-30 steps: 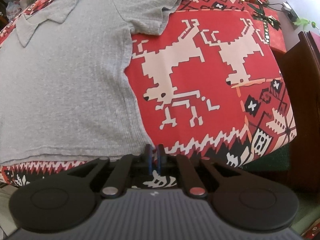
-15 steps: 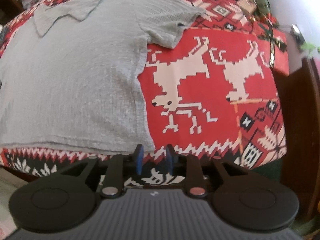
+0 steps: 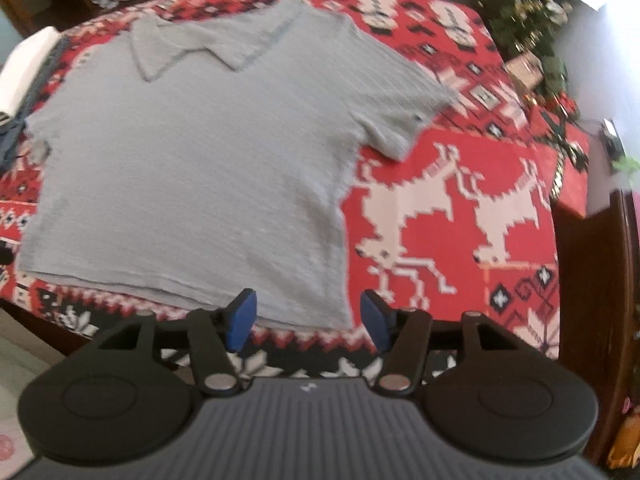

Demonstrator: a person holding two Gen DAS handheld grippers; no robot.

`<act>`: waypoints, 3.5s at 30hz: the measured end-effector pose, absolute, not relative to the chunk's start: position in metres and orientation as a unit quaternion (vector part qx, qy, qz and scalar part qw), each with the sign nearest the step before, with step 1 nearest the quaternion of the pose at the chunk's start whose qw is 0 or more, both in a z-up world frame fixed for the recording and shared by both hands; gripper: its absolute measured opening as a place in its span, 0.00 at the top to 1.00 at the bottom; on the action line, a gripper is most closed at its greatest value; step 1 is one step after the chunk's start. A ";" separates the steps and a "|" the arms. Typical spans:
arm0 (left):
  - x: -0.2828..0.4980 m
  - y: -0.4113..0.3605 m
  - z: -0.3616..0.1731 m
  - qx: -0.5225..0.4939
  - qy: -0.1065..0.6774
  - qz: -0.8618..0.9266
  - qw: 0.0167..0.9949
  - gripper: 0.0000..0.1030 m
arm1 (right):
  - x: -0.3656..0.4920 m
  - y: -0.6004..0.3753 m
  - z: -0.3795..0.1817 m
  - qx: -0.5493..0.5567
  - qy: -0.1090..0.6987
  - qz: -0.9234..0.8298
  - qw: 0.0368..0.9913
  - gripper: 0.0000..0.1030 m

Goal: Fold clothes
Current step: 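Release the hem and lift both open grippers above the shirt, then roll both grippers sideways and move them to the shirt's side edge, then grasp the grey shirt's side edge with both grippers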

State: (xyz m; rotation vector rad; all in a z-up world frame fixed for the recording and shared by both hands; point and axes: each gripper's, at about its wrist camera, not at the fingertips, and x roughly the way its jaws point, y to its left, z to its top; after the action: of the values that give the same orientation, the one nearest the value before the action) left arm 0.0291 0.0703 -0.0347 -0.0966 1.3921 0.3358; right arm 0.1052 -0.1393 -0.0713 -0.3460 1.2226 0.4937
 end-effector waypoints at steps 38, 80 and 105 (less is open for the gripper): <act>0.009 -0.031 -0.097 0.383 0.513 -0.105 0.761 0.65 | -0.013 -0.089 -0.165 -0.637 0.245 0.466 0.563 0.68; 0.058 -0.094 -0.100 0.383 0.403 -0.261 0.789 0.98 | 0.020 -0.095 -0.140 -0.535 0.268 0.529 0.602 0.70; 0.060 -0.104 -0.118 0.433 0.379 -0.260 0.775 0.96 | 0.029 -0.086 -0.136 -0.516 0.279 0.529 0.613 1.00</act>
State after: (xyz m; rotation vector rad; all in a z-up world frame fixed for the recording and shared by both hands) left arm 0.0595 -0.1045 -0.1176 0.9382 0.8210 -0.5622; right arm 0.0295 -0.0855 -0.1364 -1.1888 0.6437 1.2198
